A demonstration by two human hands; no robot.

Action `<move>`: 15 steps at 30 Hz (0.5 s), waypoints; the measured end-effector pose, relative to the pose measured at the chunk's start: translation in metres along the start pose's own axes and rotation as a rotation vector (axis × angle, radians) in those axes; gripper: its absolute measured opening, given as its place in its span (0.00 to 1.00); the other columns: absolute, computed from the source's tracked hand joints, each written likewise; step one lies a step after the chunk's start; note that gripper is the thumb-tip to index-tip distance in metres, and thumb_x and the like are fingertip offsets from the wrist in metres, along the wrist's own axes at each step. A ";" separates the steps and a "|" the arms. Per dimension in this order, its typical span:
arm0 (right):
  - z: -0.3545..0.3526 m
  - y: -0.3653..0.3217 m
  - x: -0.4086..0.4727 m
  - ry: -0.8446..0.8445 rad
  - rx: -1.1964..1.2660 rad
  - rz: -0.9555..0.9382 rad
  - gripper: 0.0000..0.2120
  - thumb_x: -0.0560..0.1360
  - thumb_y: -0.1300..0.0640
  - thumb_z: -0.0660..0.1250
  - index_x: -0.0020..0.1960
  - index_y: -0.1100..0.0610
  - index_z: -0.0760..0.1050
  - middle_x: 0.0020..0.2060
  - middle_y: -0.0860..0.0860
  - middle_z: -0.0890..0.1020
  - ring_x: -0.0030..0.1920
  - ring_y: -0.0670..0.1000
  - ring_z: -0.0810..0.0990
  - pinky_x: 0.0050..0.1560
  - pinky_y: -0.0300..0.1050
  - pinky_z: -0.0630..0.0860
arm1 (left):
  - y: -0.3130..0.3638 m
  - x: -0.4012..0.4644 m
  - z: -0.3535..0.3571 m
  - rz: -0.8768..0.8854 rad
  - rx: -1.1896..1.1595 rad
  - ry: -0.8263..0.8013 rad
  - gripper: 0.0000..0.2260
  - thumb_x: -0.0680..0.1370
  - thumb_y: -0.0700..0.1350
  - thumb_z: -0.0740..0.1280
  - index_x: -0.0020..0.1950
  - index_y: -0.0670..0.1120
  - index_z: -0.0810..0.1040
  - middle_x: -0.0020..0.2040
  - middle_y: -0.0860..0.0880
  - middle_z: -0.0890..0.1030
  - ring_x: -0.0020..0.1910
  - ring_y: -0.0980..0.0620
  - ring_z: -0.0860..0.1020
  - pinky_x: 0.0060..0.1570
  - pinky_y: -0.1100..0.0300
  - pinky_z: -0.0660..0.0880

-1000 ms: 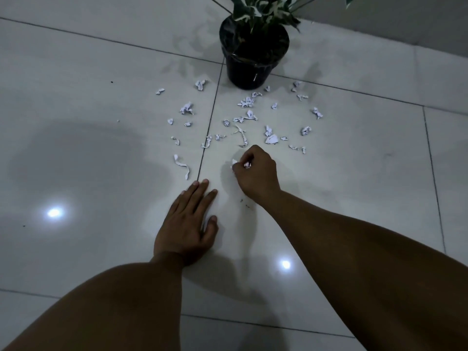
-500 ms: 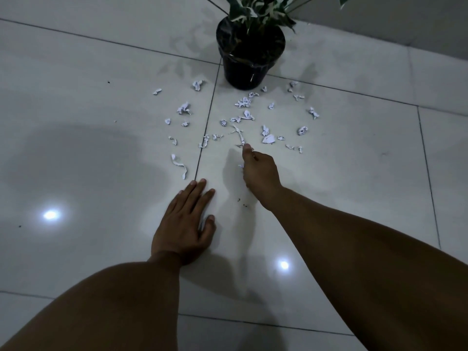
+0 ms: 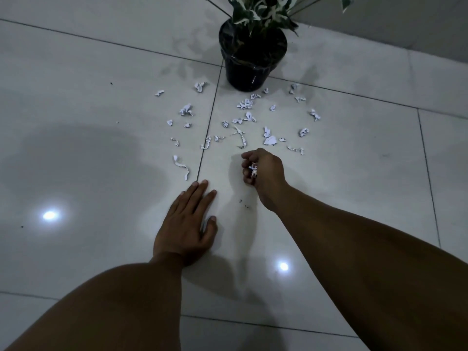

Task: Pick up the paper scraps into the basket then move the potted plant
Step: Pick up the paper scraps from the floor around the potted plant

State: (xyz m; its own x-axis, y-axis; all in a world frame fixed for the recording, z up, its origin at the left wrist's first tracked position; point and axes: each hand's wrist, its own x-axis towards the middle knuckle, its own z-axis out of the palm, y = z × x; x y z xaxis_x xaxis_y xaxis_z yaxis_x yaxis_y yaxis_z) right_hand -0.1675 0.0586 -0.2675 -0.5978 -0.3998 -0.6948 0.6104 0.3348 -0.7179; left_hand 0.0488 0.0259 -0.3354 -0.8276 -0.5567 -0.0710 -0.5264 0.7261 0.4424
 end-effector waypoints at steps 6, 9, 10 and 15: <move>0.000 -0.001 0.003 0.015 -0.011 0.010 0.28 0.81 0.40 0.58 0.30 0.57 0.73 0.26 0.53 0.75 0.24 0.51 0.70 0.27 0.40 0.65 | 0.000 0.000 0.000 -0.001 0.002 0.003 0.28 0.80 0.56 0.56 0.80 0.52 0.61 0.82 0.53 0.56 0.81 0.55 0.50 0.79 0.55 0.50; 0.002 0.003 0.005 0.075 -0.077 -0.005 0.29 0.83 0.42 0.54 0.29 0.56 0.71 0.25 0.52 0.74 0.24 0.51 0.69 0.25 0.40 0.65 | 0.000 0.001 0.001 0.006 0.008 0.013 0.28 0.80 0.56 0.56 0.80 0.51 0.62 0.82 0.52 0.57 0.81 0.54 0.52 0.78 0.53 0.52; 0.001 0.003 0.005 0.074 -0.079 -0.003 0.27 0.84 0.45 0.54 0.32 0.57 0.73 0.26 0.52 0.73 0.25 0.50 0.69 0.25 0.39 0.64 | 0.000 0.001 0.001 0.009 0.008 0.016 0.28 0.80 0.55 0.56 0.80 0.51 0.63 0.81 0.52 0.57 0.81 0.54 0.52 0.78 0.53 0.53; -0.004 0.002 0.001 0.025 -0.036 -0.022 0.15 0.79 0.68 0.53 0.45 0.60 0.78 0.32 0.52 0.74 0.27 0.48 0.69 0.25 0.39 0.64 | 0.001 0.000 0.001 0.015 0.017 0.023 0.28 0.79 0.55 0.56 0.80 0.50 0.63 0.81 0.52 0.57 0.81 0.54 0.53 0.78 0.53 0.53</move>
State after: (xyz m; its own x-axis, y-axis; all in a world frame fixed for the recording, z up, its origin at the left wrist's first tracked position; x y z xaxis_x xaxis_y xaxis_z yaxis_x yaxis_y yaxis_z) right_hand -0.1686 0.0621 -0.2699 -0.6239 -0.3866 -0.6791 0.5778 0.3569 -0.7340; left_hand 0.0482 0.0267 -0.3359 -0.8307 -0.5550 -0.0437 -0.5174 0.7408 0.4283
